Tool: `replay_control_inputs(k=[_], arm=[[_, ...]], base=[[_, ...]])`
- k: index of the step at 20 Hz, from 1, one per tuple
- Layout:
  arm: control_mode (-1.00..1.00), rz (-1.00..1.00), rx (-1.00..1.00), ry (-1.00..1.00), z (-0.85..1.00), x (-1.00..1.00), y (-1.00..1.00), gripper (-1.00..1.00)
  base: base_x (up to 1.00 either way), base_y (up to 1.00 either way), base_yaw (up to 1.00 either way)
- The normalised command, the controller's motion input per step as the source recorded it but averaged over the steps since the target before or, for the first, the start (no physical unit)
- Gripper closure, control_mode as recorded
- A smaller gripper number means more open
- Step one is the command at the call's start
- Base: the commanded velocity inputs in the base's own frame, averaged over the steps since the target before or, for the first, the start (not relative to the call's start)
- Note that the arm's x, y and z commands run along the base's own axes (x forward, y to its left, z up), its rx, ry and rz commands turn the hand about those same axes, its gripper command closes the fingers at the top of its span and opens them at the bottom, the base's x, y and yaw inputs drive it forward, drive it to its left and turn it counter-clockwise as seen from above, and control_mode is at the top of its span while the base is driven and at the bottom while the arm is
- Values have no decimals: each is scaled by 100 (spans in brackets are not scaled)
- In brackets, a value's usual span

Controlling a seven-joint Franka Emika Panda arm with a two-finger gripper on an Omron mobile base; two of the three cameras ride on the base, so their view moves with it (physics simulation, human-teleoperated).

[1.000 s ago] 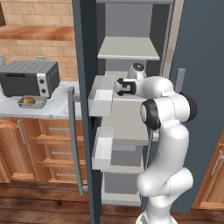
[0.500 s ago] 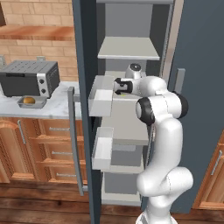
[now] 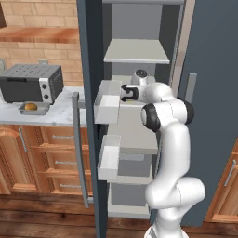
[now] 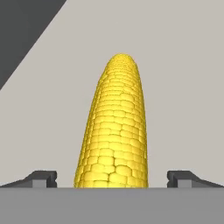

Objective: Take the corn and potato out of the freezer and place them in the tupperware container on the counter. Then put the tupperware containing the vegetables back in the freezer.

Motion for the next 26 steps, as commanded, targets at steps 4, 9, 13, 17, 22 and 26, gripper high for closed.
replay_control_inputs(k=[4, 9, 13, 17, 22, 26], arm=[[-100, 0, 0, 0, -25, 22, 0, -100], [-100, 0, 0, 2, -3, 3, 0, 100], [-100, 0, 0, 0, -1, -14, 0, 100], [-100, 0, 0, -1, 0, -88, -2, 100], [-100, 3, 0, 0, 17, -100, 0, 100], [-100, 7, 0, -11, 21, -100, 0, 100]], base=[[0, 0, 0], [0, 0, 0], [0, 0, 0], [0, 0, 0], [0, 0, 0], [0, 0, 0]])
